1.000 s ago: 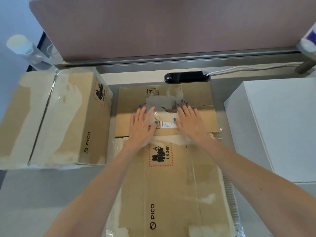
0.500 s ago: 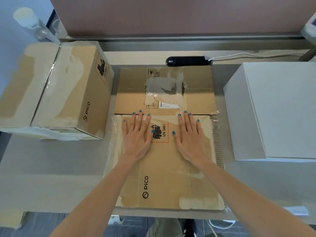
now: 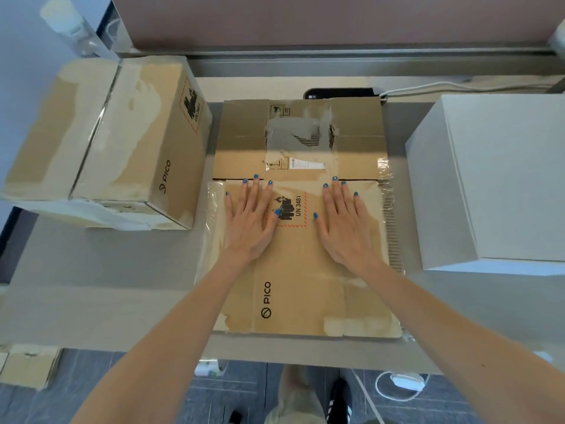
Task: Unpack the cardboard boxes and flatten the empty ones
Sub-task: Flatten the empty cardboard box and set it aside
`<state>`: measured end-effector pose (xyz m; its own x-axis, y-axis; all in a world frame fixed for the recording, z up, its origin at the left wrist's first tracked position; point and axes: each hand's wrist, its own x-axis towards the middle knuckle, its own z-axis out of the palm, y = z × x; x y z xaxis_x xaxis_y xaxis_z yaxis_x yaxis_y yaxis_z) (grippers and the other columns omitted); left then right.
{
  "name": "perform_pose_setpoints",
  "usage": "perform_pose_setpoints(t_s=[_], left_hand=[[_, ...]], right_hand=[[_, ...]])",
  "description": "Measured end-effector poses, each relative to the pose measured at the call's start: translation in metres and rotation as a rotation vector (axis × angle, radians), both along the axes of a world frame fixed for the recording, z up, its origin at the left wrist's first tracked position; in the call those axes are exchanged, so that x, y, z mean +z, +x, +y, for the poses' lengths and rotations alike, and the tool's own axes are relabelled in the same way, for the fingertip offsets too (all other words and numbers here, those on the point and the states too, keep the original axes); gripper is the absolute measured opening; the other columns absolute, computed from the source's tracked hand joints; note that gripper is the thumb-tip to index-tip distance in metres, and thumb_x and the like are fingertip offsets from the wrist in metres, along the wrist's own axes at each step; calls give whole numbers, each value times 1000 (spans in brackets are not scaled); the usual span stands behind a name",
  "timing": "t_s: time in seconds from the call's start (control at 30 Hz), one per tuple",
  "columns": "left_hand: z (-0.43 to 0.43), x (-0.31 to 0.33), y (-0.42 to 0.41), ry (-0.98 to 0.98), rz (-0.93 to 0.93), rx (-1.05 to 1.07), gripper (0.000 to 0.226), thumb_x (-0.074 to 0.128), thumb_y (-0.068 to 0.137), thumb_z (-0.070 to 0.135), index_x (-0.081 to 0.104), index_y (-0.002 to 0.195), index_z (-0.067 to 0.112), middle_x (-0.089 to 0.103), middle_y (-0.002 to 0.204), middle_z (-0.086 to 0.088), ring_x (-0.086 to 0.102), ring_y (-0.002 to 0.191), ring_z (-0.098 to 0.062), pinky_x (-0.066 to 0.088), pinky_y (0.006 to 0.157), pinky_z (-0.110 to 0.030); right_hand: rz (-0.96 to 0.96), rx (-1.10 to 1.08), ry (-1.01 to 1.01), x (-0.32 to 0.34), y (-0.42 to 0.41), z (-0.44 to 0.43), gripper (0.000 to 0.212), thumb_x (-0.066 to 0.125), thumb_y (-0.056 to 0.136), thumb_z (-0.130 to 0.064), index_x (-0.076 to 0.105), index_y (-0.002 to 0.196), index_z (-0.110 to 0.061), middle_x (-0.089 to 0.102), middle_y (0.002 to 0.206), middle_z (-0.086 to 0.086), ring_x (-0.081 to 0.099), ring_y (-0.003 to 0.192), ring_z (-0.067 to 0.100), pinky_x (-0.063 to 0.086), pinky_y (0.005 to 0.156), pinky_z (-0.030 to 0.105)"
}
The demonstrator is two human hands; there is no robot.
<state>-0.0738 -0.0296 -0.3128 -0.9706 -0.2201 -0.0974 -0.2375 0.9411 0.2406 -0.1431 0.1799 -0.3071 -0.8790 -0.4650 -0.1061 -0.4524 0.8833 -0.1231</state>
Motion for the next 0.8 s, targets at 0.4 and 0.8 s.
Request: perform_pose_setpoints(t_s=[0.4, 0.8], left_hand=[[22, -12, 69, -107, -33, 78, 63, 9, 97, 58, -7, 156, 40, -9, 166, 5, -16, 152, -16, -6, 122, -50], [20, -13, 68, -80, -62, 68, 66, 13, 95, 60, 0, 157, 40, -6, 167, 6, -9, 153, -16, -2, 122, -51]], right_hand=[[-51, 22, -62, -9, 61, 27, 65, 11, 99, -48, -4, 155, -19, -10, 162, 1, -16, 147, 14, 0, 122, 41], [-89, 33, -40, -6, 58, 27, 65, 11, 98, -48, -2, 155, -19, -9, 162, 1, -14, 148, 15, 0, 121, 41]])
